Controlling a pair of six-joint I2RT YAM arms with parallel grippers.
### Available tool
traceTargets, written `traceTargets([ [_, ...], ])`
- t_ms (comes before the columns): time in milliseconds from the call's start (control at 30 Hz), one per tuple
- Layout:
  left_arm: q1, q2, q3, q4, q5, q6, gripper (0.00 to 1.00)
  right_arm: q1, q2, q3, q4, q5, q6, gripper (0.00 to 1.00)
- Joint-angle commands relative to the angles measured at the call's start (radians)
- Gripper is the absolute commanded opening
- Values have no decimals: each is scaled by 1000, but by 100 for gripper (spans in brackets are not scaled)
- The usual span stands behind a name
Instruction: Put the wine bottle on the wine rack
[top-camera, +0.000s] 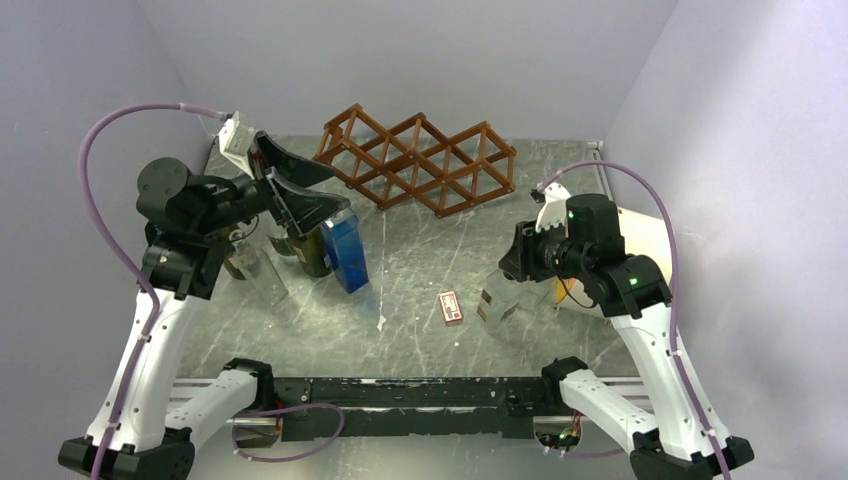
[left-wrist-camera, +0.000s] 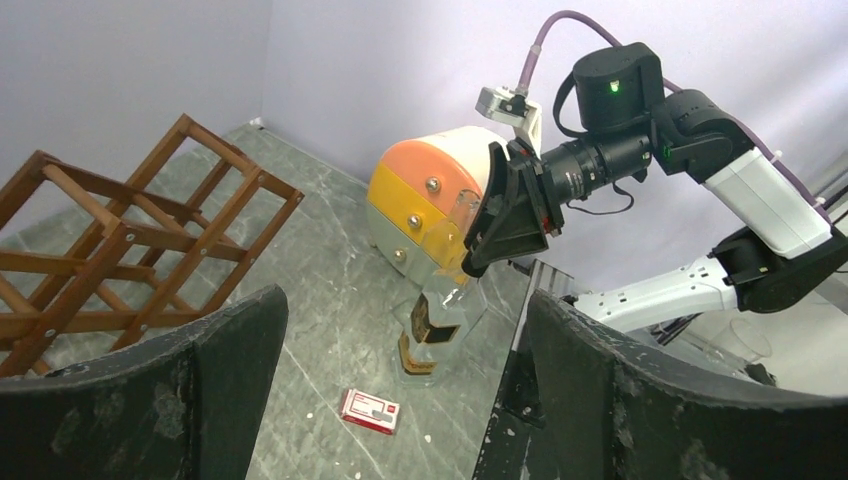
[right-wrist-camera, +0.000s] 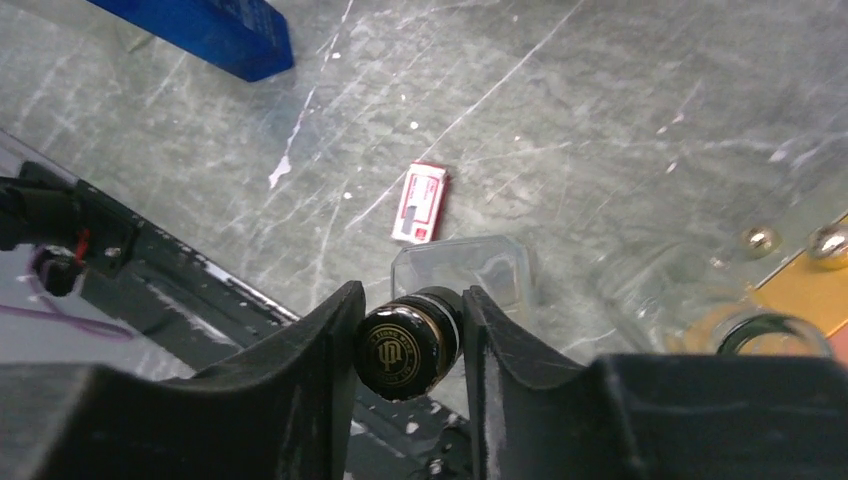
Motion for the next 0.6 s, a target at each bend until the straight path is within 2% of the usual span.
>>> traceTargets([
  [0, -39, 30, 23, 59, 0, -10, 93, 29, 20, 31, 8, 45, -21, 33],
  [67, -56, 41, 35, 59, -16, 2, 93, 36, 44, 47, 4, 59, -31, 20],
  [200, -84, 49, 34, 67, -40, 21, 94, 56, 83, 81, 2, 101, -40, 8],
  [400, -175, 85, -2, 109, -62, 60, 94, 64, 134, 145, 70, 108, -51, 1],
  [567, -326, 139, -39, 158, -147, 129, 94, 66, 179, 198, 141, 130, -31, 0],
])
